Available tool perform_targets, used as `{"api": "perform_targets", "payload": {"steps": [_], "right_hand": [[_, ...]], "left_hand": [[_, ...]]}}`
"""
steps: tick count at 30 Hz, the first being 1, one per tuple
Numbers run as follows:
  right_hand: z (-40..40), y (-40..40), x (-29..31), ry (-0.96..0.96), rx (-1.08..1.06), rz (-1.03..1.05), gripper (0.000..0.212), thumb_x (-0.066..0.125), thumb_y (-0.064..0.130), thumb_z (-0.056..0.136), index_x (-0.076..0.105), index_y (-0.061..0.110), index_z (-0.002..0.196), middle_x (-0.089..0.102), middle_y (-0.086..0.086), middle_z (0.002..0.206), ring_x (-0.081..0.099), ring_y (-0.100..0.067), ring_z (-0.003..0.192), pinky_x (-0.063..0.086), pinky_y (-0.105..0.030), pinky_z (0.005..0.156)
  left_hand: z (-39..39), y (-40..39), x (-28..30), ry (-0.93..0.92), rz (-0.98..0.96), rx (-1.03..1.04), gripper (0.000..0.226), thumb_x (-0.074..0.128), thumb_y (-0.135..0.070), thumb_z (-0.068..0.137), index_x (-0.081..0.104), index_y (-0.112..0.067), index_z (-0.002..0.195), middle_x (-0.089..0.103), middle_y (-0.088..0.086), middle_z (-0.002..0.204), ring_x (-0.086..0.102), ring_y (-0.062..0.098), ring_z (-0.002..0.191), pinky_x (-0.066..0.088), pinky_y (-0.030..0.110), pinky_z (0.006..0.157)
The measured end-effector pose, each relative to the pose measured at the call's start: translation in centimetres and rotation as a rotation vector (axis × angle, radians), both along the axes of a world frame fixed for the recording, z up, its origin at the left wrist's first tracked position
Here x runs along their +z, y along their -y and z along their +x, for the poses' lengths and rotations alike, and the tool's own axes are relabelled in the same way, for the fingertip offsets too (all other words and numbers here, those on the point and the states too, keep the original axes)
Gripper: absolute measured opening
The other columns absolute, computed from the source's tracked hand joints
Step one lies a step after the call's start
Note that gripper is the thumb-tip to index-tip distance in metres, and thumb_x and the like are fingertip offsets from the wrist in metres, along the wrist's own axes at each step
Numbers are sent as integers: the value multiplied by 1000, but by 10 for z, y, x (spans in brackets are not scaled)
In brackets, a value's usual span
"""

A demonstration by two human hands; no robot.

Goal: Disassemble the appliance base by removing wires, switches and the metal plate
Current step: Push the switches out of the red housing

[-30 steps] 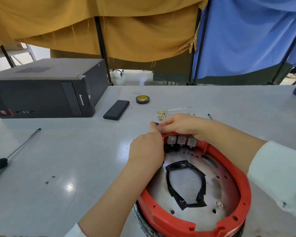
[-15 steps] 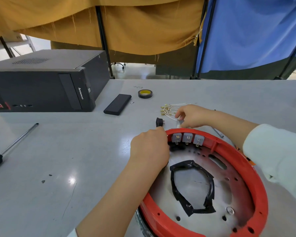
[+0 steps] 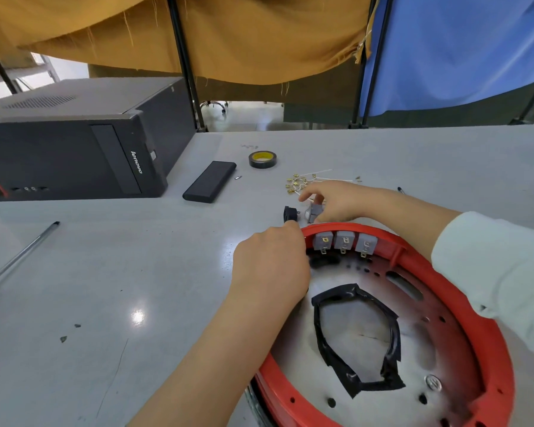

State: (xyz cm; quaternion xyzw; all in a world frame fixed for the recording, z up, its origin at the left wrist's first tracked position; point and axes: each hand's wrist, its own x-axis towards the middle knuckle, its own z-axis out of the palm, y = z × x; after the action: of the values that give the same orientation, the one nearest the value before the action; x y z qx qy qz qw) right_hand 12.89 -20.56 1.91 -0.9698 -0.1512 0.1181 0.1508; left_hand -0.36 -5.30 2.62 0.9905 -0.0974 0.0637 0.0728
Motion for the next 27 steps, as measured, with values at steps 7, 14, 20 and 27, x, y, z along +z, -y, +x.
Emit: {"api": "perform_targets", "payload": {"steps": [7,14,20,27], "right_hand": [[6,19,14,-17,-192,220,36,58,44,89,54,24,119,57,-1,112,59,-19,88,48,-27,60],[17,27,2,-123,-349,50,29,63,25,89,61,0,104,63,-12,81,56,-20,55,44,-23,48],[32,20,-1,-97,-366,88,15,59,8,90,63,-2,100,60,-21,86,58,-31,71,56,-38,62],[29,20,8,5,-344,53,25,46,8,92,61,-2,109,63,-20,97,64,-34,80,56,-39,69]], "left_hand": [[3,0,1,-27,-9,-3,13,46,-18,87,33,-18,90,57,6,92,39,25,68,30,31,59],[7,2,0,-38,-9,-2,14,45,-19,86,32,-19,91,56,6,90,38,27,68,31,31,60],[15,4,-2,-21,8,-3,14,45,-18,87,32,-21,93,39,-1,73,40,27,69,30,31,59],[20,4,-5,7,19,-11,13,44,-18,86,32,-19,92,32,-2,66,39,27,66,31,31,59]]}}
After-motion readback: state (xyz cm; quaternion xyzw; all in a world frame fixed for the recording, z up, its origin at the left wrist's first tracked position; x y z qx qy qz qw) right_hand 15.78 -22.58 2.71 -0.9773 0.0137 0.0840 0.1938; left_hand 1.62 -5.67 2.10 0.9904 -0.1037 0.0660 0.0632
